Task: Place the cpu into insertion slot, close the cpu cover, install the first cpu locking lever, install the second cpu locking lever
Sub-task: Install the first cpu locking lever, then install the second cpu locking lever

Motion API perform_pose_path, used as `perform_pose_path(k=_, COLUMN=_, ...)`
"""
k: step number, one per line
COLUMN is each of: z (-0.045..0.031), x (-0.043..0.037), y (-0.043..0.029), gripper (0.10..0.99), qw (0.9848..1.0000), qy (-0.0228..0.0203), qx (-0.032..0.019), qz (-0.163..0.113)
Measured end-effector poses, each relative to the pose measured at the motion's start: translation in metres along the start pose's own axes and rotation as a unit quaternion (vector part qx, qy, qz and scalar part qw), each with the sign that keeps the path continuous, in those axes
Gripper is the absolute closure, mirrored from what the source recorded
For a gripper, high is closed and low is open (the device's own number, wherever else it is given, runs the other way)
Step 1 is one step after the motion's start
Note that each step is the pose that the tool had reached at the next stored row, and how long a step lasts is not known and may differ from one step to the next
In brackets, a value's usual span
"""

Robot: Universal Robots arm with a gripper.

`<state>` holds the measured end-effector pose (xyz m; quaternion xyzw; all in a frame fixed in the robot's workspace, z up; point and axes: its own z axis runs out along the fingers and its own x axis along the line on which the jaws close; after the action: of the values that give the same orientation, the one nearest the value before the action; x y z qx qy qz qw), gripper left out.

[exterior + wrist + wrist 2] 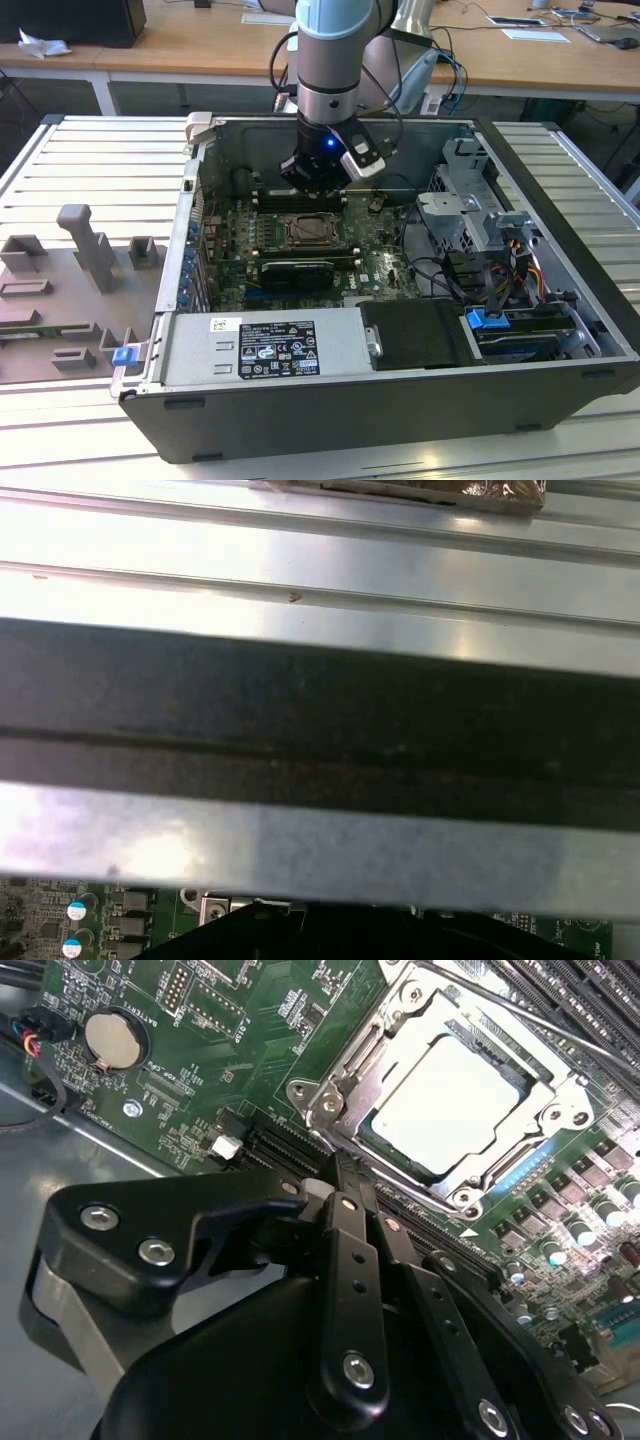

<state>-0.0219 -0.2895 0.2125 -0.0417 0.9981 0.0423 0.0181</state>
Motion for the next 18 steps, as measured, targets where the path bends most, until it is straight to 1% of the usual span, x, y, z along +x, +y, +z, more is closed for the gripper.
perform_pose_path(k=7, z=-0.0001, x=0.0001, y=-0.0014, gripper=0.98, qw=1.0, qy=0.0, qx=0.0, qz=0.0)
perform_pose_path(k=15, z=-0.0004, x=0.0004, y=-0.0048, gripper=0.98, qw=1.0, qy=0.0, qx=0.0, qz=0.0)
perform_pose_path(k=16, z=-0.0007, x=0.0004, y=-0.0049, gripper=0.98, qw=1.0, qy=0.0, qx=0.0001, qz=0.0)
perform_pose_path(k=18, z=-0.0038, x=0.0003, y=-0.0047, gripper=0.98, qw=1.0, qy=0.0, qx=0.0, qz=0.0)
